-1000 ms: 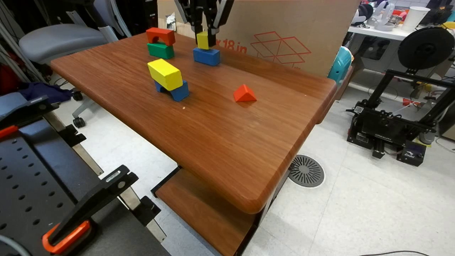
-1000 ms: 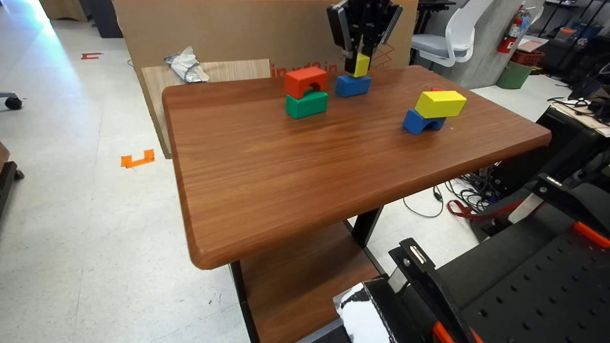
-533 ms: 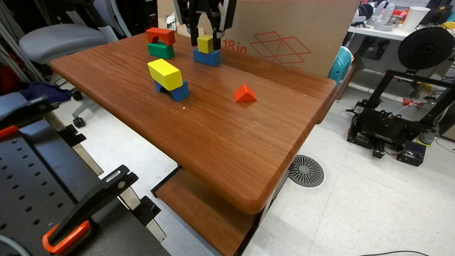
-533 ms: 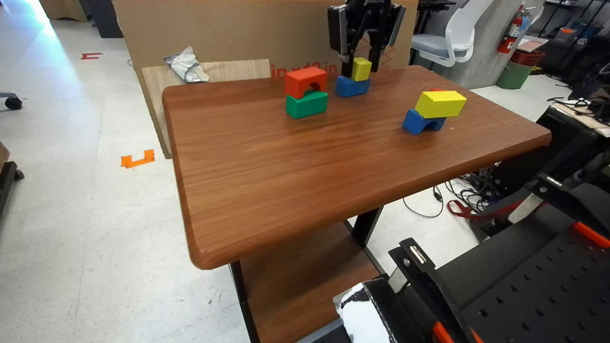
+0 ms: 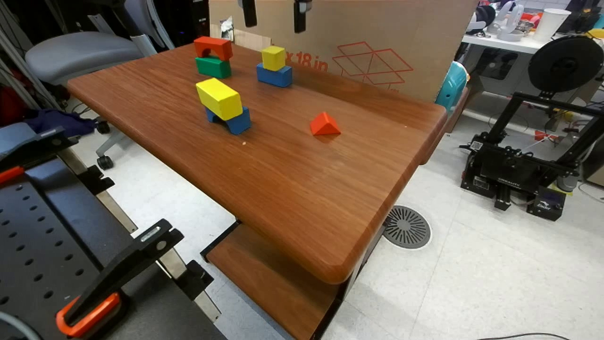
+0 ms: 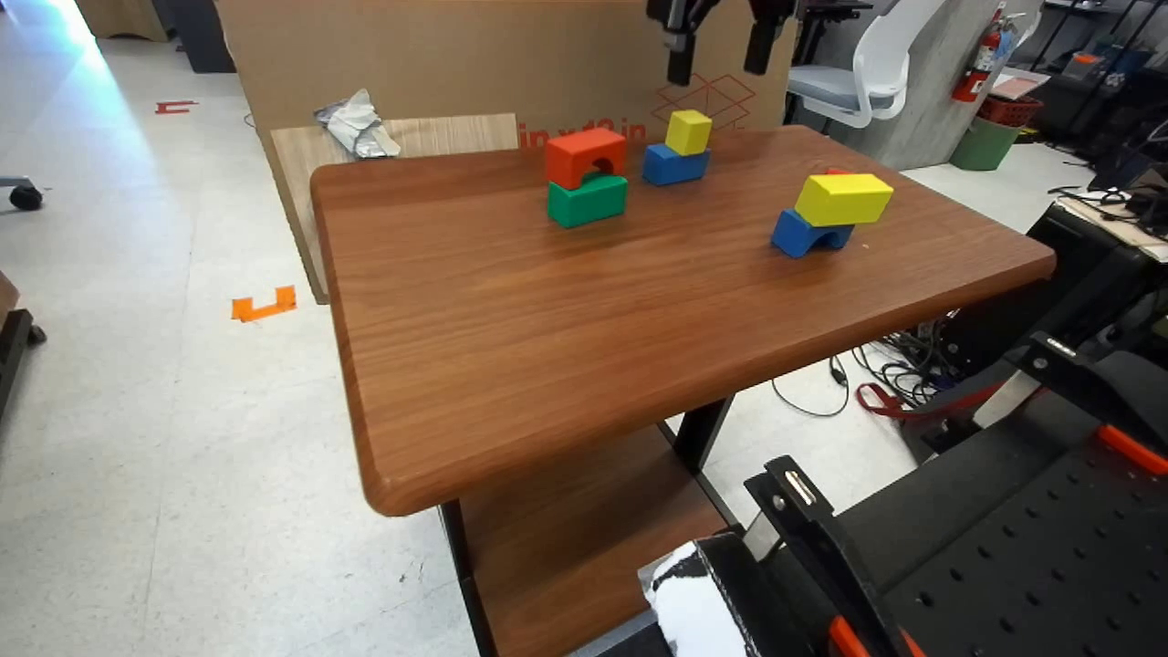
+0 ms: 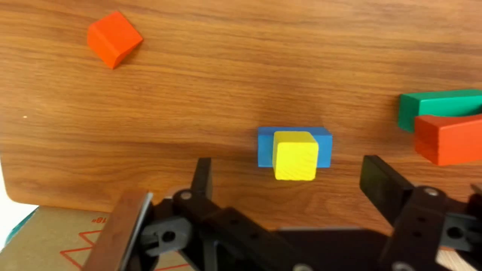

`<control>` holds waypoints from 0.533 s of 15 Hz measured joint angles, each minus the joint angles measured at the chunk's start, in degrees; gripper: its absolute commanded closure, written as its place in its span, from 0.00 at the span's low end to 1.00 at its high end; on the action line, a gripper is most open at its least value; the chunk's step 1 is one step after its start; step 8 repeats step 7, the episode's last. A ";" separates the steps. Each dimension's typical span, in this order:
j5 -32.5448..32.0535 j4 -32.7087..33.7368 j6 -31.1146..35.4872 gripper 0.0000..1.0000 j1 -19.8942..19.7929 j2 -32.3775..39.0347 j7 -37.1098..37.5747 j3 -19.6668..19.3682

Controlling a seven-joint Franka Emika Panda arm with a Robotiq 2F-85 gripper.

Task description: Put the yellow cube on top of the blue block at the back of the table on the right

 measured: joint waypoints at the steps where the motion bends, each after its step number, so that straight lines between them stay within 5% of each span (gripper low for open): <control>1: 0.00 -2.38 0.00 0.00 -0.29 -2.94 -0.80 0.00; 8: 2.09 -16.88 -1.26 0.00 -3.16 -17.37 -11.06 -0.10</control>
